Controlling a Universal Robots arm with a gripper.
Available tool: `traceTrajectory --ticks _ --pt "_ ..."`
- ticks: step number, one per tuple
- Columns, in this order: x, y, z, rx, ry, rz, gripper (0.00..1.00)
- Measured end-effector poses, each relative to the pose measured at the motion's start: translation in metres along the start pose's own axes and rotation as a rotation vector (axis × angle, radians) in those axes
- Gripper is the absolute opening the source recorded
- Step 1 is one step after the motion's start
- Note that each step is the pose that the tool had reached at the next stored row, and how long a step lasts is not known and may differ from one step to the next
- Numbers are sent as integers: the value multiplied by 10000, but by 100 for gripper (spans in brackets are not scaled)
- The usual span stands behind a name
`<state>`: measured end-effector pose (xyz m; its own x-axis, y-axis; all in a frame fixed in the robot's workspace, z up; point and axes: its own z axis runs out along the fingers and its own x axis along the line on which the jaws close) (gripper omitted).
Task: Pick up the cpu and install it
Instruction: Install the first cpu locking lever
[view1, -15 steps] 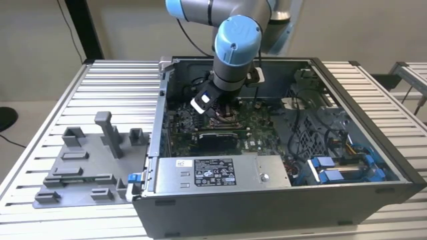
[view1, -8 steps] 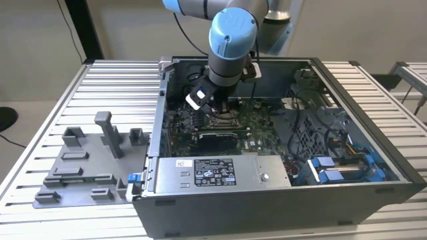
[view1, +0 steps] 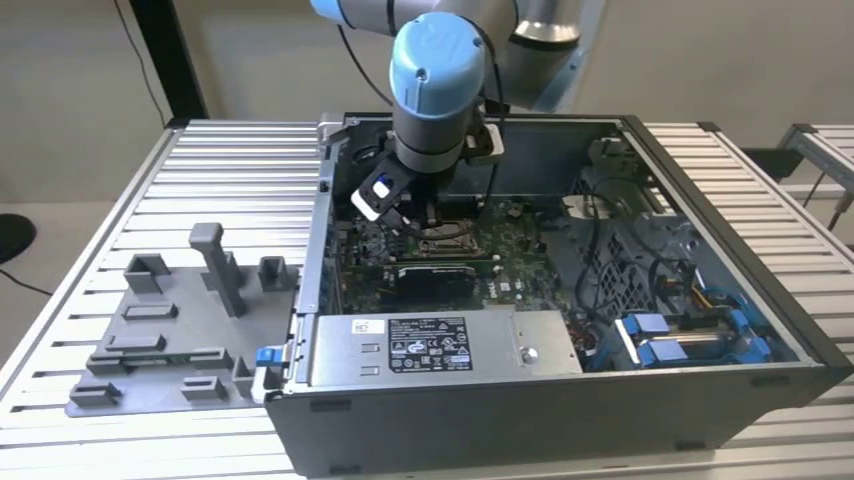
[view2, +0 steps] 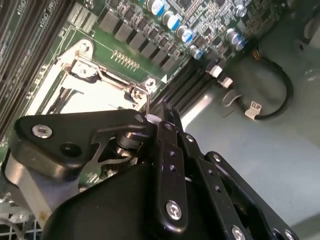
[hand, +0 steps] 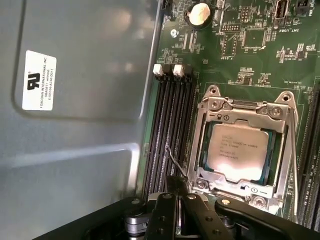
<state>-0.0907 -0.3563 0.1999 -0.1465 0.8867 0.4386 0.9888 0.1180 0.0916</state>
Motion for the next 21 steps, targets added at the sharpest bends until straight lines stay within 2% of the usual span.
traceTrajectory --ticks 6,12,21 --pt "-36 -6 -17 -2 0 1 0" --pt "-45 -6 -11 -2 -1 1 0" --pt "-76 108 20 -1 -2 1 0"
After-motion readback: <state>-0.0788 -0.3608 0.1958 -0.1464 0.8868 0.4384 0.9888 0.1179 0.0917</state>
